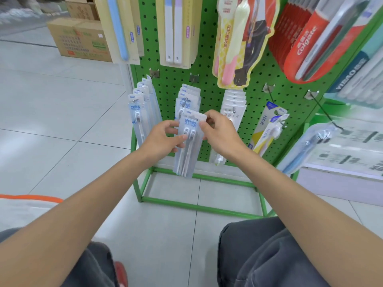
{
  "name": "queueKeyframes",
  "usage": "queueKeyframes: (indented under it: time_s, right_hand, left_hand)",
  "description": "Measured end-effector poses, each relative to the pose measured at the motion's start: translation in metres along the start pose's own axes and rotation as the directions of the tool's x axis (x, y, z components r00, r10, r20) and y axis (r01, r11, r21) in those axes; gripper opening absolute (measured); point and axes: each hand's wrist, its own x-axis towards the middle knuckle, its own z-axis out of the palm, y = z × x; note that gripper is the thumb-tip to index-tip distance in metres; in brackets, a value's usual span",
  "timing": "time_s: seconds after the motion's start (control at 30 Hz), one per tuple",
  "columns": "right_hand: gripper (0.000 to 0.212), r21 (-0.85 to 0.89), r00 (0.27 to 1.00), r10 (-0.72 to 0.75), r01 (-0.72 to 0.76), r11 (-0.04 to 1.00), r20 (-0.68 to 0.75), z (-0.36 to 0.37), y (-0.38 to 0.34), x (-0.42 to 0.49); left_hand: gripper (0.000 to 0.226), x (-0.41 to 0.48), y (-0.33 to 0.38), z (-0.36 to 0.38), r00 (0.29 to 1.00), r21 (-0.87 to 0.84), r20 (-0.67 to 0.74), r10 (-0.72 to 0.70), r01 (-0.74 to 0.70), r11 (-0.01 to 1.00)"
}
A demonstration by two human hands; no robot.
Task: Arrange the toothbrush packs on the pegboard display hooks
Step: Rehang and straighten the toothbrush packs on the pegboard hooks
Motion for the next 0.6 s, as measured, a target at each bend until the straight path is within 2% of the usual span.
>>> queueKeyframes:
  time_s: [0.07, 0.2, 0.33, 0.5, 0.6]
  right_hand:
    - [0.016, 0.053, 1.000, 0.017, -0.018, 0.998, 0.011, 0.000, 0.001, -0.003]
    - [0.041, 0.109, 0.999, 0.047, -0.048, 0.993, 0.011, -0.002, 0.001, -0.005]
    - [0.037, 0.185, 0.995, 0.101, -0.103, 0.977, 0.023, -0.002, -0.003, -0.004]
    - [0.046, 0.209, 0.975, 0.124, -0.162, 0.964, 0.184, 0.007, -0.001, -0.003]
    - [0.052, 0.197, 0.957, 0.134, -0.188, 0.962, 0.259, 0.012, -0.001, -0.005]
  left_hand:
    - [0.029, -0.005, -0.001, 0.000, 0.999, 0.073, 0.025, 0.020, -0.022, 0.997]
    - [0.019, -0.016, 0.000, 0.001, 0.995, 0.097, 0.087, 0.050, -0.058, 0.994]
    - [0.020, -0.021, 0.005, -0.002, 0.997, -0.005, 0.073, 0.031, -0.030, 1.000]
    - [0.022, -0.023, 0.013, -0.013, 0.999, -0.175, 0.009, -0.039, 0.040, 0.984]
    - [0.008, -0.023, 0.019, -0.020, 0.994, -0.261, -0.082, -0.074, 0.050, 0.964]
